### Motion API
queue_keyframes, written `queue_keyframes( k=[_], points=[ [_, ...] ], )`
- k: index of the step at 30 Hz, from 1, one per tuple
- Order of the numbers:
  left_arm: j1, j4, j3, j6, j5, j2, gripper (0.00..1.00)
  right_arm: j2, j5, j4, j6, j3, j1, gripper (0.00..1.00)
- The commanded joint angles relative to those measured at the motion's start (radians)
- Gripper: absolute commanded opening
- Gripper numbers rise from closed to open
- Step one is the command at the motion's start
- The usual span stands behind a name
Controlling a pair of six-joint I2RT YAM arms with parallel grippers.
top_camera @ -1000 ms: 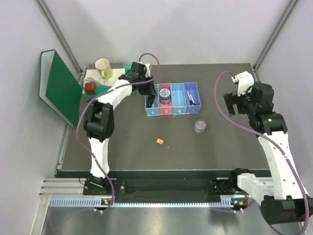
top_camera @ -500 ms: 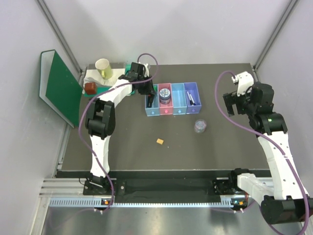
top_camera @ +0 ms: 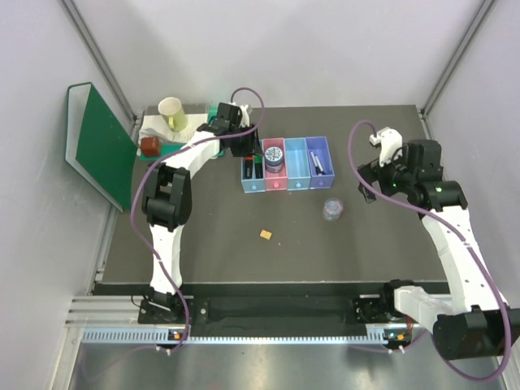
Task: Sort the stationery into containers
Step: Place the pen in the storage box, then pick up the stationery from the center of the board.
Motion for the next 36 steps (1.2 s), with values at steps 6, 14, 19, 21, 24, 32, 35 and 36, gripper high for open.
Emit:
queue_keyframes(
  k=[6,14,19,21,24,32,35,36],
  points=[
    [0.014,-0.06,0.1,0.073,0.151,-0.119,0.54,0.15,-0.115,0.115,0.028,-0.059,0.069,1.0],
    [0.025,-0.175,0.073,0.255,0.247,-0.257,0.74,0.314,-0.037,0.197,0.021,-0.05,0.198,1.0],
    [0.04,-0.229,0.037,0.315,0.245,-0.334,0.96,0.411,-0.031,0.184,0.011,-0.013,0.252,1.0],
    [0.046,-0.237,0.016,0.343,0.244,-0.368,0.99,0.456,-0.023,0.181,0.013,-0.002,0.252,1.0],
    [0.05,-0.245,-0.018,0.375,0.237,-0.414,0.99,0.497,-0.011,0.178,0.004,0.015,0.252,1.0],
    [0.054,-0.249,-0.042,0.409,0.222,-0.454,0.99,0.591,-0.014,0.175,0.007,0.062,0.256,1.0],
    [0.056,-0.252,-0.038,0.41,0.216,-0.454,0.99,0.606,-0.017,0.17,0.01,0.062,0.259,1.0],
    [0.056,-0.254,-0.038,0.41,0.214,-0.454,0.99,0.608,-0.019,0.169,0.01,0.061,0.262,1.0]
  ],
)
